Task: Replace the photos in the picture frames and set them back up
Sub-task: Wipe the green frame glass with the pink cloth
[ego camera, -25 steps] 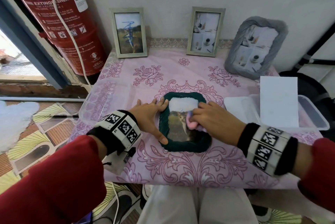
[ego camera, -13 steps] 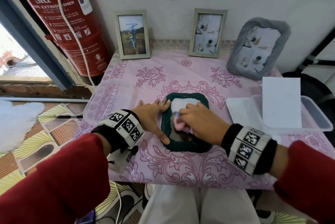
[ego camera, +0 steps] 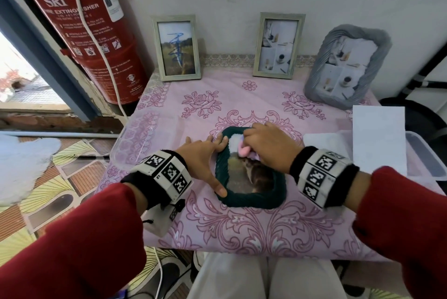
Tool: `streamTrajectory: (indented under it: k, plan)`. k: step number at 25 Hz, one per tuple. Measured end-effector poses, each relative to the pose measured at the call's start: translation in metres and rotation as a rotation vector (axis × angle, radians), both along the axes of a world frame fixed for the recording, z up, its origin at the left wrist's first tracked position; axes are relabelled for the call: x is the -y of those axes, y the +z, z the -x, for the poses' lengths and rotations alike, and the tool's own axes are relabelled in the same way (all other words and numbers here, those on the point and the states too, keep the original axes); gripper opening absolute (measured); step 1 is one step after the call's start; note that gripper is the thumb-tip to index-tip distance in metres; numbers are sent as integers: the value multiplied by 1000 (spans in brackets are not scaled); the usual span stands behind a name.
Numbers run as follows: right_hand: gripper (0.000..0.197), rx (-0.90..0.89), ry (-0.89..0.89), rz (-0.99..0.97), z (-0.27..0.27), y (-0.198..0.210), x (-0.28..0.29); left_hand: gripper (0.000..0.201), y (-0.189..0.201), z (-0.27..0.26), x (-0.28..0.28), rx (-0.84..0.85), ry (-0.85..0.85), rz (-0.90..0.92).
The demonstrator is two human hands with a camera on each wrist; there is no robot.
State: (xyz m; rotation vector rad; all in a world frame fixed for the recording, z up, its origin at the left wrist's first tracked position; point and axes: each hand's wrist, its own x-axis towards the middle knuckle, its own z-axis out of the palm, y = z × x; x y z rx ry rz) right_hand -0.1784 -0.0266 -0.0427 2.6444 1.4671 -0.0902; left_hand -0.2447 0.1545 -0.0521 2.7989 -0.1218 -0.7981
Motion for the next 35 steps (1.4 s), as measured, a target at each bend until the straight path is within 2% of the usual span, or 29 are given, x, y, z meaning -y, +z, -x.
streamTrajectory:
  k: [4,7,9,12,14,20,23,27,31,35]
  plan:
    - [16,-15,109,4,30,-3,-12,133,3,0,1,9,6,-31]
    - [18,-52,220,-6,52,-4,11,134,3,1,1,-6,16,-17]
    - [23,-11,263,-21,60,-5,32,133,2,2,0,-12,25,2]
    - [25,59,200,-11,51,1,53,131,2,2,-2,-23,23,21]
    - [16,10,107,42,30,6,54,130,2,2,-2,-23,18,28]
    - [22,-9,-72,-7,-23,-5,14,131,2,1,0,-13,14,15]
    - [26,-129,-40,-18,-16,-5,-2,131,2,1,0,-7,4,0]
    - [16,-116,94,-39,21,-10,-10,131,4,3,1,-9,20,11]
    - [20,-243,193,-113,42,-12,26,131,4,3,1,-17,28,23]
    - [20,-222,120,-103,29,-10,54,129,4,5,-1,-25,25,49]
